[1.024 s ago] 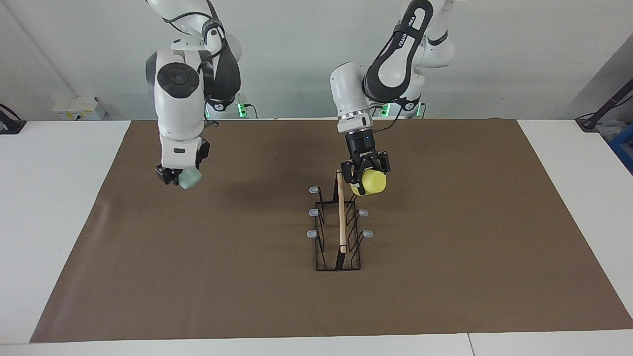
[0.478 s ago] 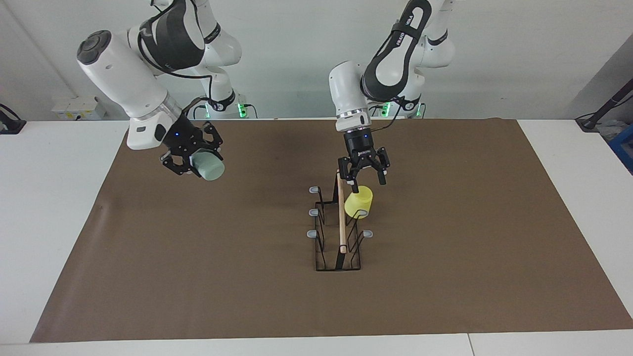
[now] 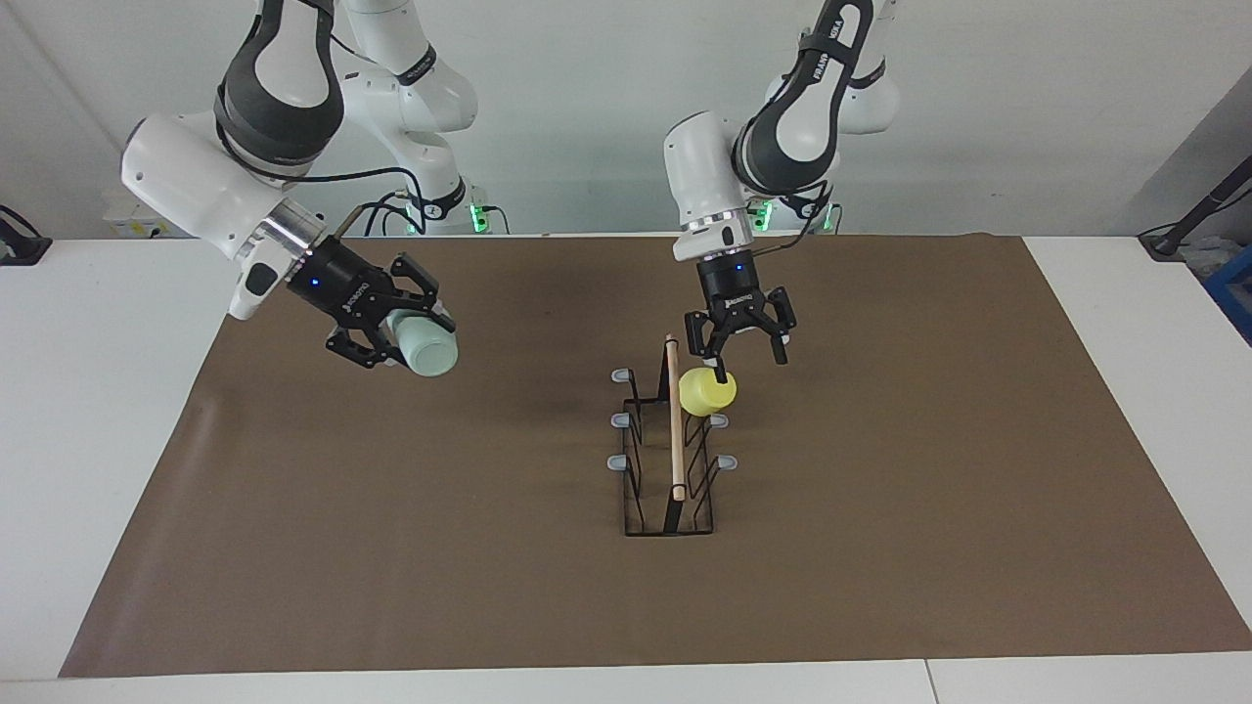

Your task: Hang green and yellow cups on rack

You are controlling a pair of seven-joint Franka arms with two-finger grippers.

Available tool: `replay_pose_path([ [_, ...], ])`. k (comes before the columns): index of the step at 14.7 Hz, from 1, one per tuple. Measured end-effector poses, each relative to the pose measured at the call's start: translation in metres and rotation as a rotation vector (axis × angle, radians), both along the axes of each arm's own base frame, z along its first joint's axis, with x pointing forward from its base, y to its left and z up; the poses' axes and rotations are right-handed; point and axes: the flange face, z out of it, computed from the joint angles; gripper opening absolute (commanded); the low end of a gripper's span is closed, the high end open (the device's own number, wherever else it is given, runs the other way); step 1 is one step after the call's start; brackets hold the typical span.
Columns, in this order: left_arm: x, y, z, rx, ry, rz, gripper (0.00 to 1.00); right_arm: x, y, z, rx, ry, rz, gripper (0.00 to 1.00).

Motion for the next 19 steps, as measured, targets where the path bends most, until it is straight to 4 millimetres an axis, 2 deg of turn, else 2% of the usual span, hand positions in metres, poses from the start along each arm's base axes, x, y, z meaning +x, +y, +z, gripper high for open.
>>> replay_pose_path([
  [3, 0.031, 0.034, 0.023, 0.05, 0.139, -0.059, 1.0, -0.005, 0.034, -0.011, 0.162, -0.103, -0.041, 0.0],
  [5, 0.05, 0.064, 0.034, 0.062, 0.234, -0.111, 1.0, -0.012, 0.056, -0.031, 0.237, -0.224, -0.058, 0.0],
  [8, 0.069, 0.109, 0.053, 0.053, 0.332, -0.214, 1.0, -0.028, 0.1, -0.057, 0.236, -0.396, -0.076, 0.0],
  [10, 0.074, 0.141, 0.063, 0.051, 0.387, -0.276, 1.0, -0.038, 0.125, -0.066, 0.182, -0.47, -0.051, 0.0],
  [12, 0.075, 0.173, 0.069, 0.042, 0.456, -0.336, 1.0, -0.042, 0.135, -0.07, 0.141, -0.541, -0.028, 0.0],
  [14, 0.074, 0.208, 0.08, 0.018, 0.532, -0.404, 1.0, -0.042, 0.137, -0.08, 0.11, -0.608, -0.009, 0.0],
  [17, 0.074, 0.26, 0.112, -0.01, 0.629, -0.497, 1.0, -0.043, 0.142, -0.099, 0.08, -0.68, 0.002, 0.0],
  [19, 0.073, 0.286, 0.132, -0.004, 0.67, -0.532, 1.0, -0.046, 0.151, -0.105, 0.082, -0.702, 0.003, 0.0],
])
